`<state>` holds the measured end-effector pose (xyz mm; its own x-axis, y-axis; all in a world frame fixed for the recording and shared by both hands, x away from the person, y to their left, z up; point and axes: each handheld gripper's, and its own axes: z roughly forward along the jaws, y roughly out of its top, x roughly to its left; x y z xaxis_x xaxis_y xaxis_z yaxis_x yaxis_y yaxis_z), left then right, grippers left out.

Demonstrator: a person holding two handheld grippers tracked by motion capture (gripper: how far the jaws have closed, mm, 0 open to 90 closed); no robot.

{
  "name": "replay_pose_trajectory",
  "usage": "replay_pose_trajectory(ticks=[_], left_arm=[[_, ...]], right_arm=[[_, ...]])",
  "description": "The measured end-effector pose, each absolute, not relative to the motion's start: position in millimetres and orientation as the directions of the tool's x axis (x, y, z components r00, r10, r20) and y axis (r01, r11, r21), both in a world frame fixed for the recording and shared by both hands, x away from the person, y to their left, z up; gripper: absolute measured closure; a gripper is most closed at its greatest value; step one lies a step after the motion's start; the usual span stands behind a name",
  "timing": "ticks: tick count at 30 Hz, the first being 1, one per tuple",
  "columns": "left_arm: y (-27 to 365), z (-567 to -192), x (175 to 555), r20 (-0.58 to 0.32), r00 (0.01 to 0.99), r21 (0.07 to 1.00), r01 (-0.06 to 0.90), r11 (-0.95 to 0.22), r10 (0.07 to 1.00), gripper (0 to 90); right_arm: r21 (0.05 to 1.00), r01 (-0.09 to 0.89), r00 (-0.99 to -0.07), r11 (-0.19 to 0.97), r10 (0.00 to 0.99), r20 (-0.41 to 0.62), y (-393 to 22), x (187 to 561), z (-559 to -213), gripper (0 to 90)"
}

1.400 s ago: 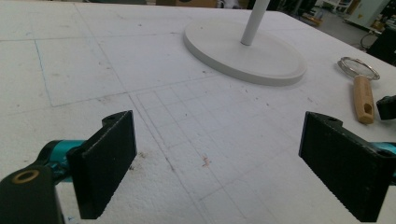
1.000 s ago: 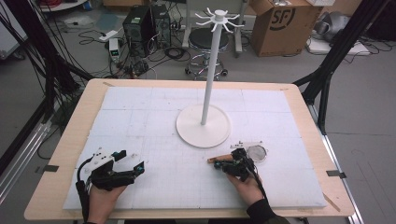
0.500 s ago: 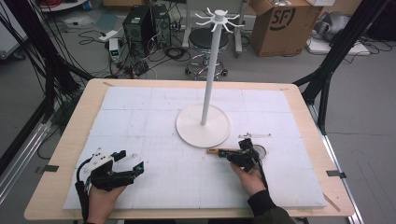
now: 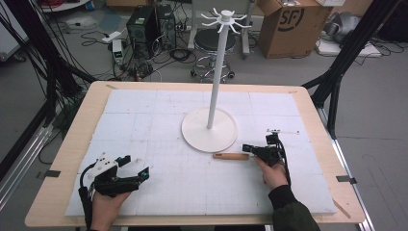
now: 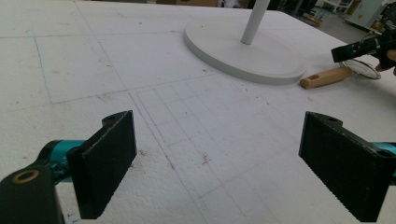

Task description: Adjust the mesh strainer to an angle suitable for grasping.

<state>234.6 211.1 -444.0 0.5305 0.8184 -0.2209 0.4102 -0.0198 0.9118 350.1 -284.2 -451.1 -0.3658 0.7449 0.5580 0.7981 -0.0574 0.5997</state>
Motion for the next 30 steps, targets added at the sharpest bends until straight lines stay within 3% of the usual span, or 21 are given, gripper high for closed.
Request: replay_pose_trajectory(ticks=[14, 30], left_arm=[[212.4, -443.8, 234.2, -0.223, 0.528, 0.913, 0.408, -0.015, 0.819, 11.7], [211.9, -443.6, 234.4, -0.225, 0.529, 0.912, 0.409, -0.014, 0.818, 11.7]], right_arm=[[0.602, 0.797, -0.371, 0.05, 0.828, 0.421, -289.9, 333.8, -454.2, 90.0], [0.611, 0.787, -0.433, 0.087, 0.783, 0.447, -291.5, 276.1, -449.8, 90.0]])
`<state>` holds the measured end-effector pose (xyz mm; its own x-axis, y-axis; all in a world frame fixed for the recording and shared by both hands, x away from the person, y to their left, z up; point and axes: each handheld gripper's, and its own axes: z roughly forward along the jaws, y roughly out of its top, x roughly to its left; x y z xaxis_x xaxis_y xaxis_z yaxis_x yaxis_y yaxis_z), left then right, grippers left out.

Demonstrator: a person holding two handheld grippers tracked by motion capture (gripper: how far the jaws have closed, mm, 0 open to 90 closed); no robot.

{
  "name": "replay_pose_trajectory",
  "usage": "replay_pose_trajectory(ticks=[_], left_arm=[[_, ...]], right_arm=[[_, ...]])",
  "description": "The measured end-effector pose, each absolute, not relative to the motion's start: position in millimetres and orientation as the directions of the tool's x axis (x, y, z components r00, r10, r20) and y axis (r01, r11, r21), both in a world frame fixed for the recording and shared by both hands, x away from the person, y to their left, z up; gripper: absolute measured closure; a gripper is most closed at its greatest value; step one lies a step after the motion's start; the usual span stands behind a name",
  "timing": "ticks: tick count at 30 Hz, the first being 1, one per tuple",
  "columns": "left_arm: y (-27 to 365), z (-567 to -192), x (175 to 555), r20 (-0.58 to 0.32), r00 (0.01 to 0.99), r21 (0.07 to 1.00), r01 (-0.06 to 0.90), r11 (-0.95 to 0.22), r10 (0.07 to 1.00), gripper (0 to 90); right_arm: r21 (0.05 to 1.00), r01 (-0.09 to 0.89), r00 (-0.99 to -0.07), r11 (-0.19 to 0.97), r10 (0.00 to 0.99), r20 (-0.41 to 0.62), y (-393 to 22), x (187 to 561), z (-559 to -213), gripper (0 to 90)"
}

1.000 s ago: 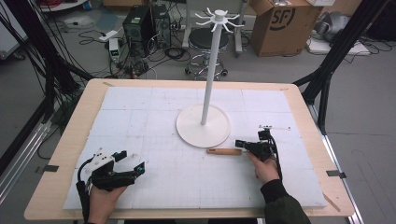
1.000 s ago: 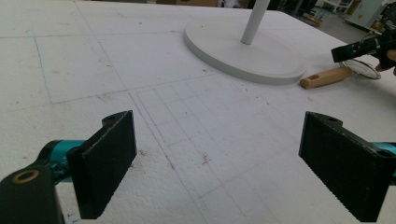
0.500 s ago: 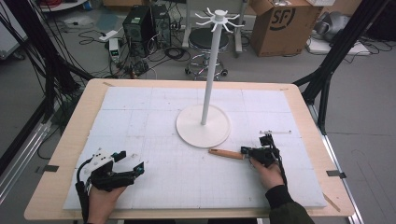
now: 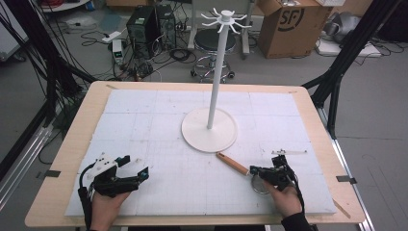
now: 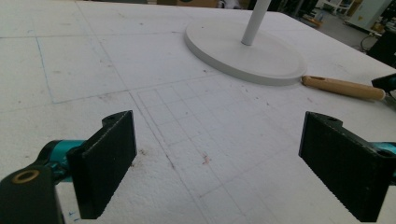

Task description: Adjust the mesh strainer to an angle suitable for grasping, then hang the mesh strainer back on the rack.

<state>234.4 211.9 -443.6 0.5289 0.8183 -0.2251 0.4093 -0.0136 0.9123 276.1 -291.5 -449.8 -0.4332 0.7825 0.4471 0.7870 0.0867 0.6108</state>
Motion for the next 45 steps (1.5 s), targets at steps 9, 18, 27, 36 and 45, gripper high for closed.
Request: replay_pose_trajectory(ticks=[9, 18, 27, 36, 45], left_arm=[[211.4, -443.6, 234.7, -0.223, 0.529, 0.912, 0.409, -0.016, 0.818, 11.7], [211.6, -443.7, 235.8, -0.222, 0.531, 0.913, 0.408, -0.017, 0.818, 11.7], [211.8, -443.9, 236.2, -0.223, 0.529, 0.913, 0.409, -0.015, 0.819, 11.7], [210.2, -444.0, 237.4, -0.222, 0.534, 0.913, 0.409, -0.019, 0.816, 11.7], [208.0, -444.3, 238.4, -0.22, 0.538, 0.911, 0.411, -0.025, 0.814, 11.7]], right_arm=[[0.613, 0.782, -0.472, 0.113, 0.75, 0.464, -283.7, 262.6, -450.7, 90.0], [0.73, 0.68, -0.529, 0.062, 0.732, 0.43, -288.9, 261.4, -433.6, 49.1], [0.74, 0.671, -0.544, 0.043, 0.706, 0.453, -287.7, 265.7, -431.3, 37.8], [0.717, 0.691, -0.566, 0.093, 0.686, 0.457, -279.9, 269.4, -433.8, 36.6], [0.666, 0.735, -0.543, 0.126, 0.698, 0.467, -270.8, 280.4, -441.5, 44.4]])
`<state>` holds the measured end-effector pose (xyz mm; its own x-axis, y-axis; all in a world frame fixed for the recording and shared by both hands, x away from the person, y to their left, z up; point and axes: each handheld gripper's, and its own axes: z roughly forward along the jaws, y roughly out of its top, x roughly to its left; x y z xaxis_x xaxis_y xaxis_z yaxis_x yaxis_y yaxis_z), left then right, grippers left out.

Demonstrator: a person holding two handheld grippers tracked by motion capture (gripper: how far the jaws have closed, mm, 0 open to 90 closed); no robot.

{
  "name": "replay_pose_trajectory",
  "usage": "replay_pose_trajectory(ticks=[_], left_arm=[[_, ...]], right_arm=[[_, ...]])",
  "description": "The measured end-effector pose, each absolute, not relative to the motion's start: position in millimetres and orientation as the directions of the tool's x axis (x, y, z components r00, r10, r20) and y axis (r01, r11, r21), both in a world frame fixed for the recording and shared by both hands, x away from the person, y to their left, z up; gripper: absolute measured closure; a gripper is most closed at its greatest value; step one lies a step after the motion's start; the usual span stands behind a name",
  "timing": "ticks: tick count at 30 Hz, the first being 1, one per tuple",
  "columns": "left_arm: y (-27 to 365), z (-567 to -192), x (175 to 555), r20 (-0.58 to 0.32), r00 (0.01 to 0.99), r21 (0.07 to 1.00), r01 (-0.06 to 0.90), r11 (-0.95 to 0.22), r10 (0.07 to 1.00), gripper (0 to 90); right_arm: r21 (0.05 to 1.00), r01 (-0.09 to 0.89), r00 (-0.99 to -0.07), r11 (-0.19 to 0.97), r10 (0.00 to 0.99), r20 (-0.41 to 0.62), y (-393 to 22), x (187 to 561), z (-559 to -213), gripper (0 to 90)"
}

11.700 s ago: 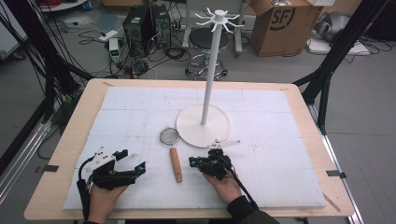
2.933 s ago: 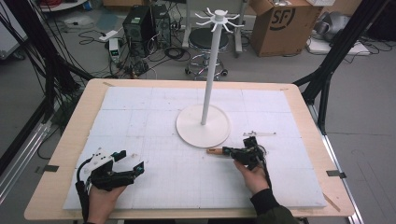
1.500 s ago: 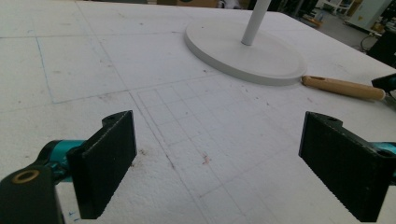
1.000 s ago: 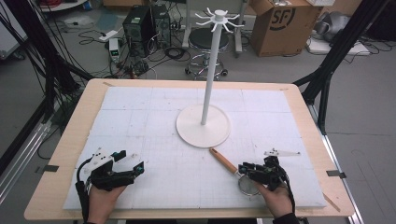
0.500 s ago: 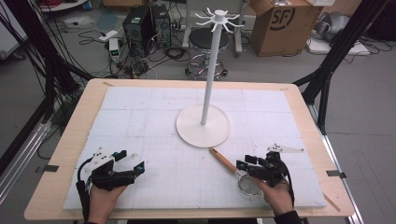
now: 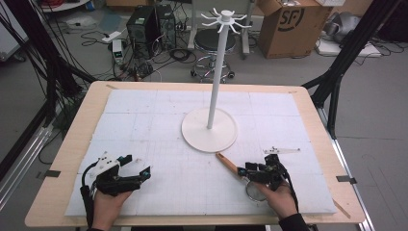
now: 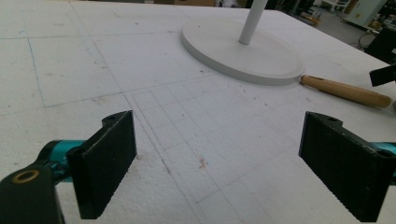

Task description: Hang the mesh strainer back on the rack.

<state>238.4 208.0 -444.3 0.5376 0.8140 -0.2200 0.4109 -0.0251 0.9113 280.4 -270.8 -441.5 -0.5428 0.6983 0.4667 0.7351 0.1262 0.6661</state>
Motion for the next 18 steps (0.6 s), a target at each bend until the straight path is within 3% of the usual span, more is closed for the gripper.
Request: replay_pose_trajectory(ticks=[18], left_arm=[[209.2, -444.0, 238.0, -0.221, 0.536, 0.912, 0.409, -0.022, 0.815, 11.7]], right_arm=[[0.587, 0.768, -0.56, 0.257, 0.715, 0.419, -251.3, 287.6, -440.6, 54.7]])
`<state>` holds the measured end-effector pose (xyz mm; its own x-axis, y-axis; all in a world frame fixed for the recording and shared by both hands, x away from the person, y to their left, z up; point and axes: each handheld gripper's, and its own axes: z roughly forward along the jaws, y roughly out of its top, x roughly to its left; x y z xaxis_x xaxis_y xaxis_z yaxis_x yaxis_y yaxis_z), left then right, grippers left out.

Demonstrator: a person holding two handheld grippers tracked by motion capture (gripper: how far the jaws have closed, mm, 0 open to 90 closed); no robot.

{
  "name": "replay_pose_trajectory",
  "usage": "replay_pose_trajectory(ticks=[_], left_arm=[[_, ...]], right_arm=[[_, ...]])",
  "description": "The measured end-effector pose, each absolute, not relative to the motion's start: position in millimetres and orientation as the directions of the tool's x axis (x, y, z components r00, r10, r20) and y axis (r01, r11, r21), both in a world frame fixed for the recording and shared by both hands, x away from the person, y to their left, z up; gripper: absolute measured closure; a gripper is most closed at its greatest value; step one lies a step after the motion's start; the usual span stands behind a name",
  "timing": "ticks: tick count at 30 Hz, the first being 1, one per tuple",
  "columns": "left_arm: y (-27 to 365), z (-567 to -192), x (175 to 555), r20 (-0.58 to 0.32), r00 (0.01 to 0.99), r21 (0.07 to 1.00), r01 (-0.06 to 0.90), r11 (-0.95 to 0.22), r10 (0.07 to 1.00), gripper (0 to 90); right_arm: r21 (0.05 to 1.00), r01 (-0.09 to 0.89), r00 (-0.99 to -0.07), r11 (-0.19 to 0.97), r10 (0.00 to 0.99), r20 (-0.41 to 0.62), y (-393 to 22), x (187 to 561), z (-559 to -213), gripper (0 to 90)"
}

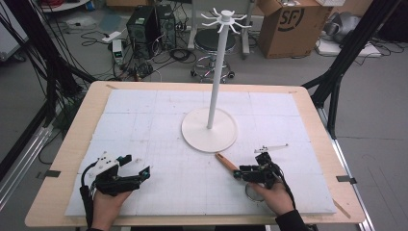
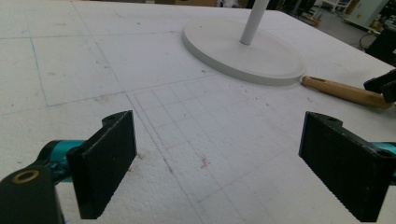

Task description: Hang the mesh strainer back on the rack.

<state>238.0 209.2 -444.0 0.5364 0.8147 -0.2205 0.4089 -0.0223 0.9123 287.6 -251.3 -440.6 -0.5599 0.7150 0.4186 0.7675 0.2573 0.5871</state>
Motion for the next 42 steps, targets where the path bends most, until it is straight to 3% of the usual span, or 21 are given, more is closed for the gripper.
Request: replay_pose_trajectory(ticks=[9, 27, 42], left_arm=[[209.0, -444.0, 237.8, -0.216, 0.537, 0.913, 0.407, -0.027, 0.815, 11.7], [203.4, -444.1, 239.4, -0.219, 0.55, 0.911, 0.41, -0.033, 0.806, 11.7], [204.3, -443.6, 238.2, -0.224, 0.549, 0.913, 0.408, -0.025, 0.805, 11.7]], right_arm=[[0.561, 0.732, -0.616, 0.387, 0.727, 0.303, -233.2, 283.6, -438.2, 55.9], [0.549, 0.655, -0.665, 0.518, 0.741, 0.095, -215.3, 275.3, -435.4, 64.2], [0.413, 0.663, -0.692, 0.624, 0.721, 0.022, -196.4, 284.2, -425.7, 67.1]])
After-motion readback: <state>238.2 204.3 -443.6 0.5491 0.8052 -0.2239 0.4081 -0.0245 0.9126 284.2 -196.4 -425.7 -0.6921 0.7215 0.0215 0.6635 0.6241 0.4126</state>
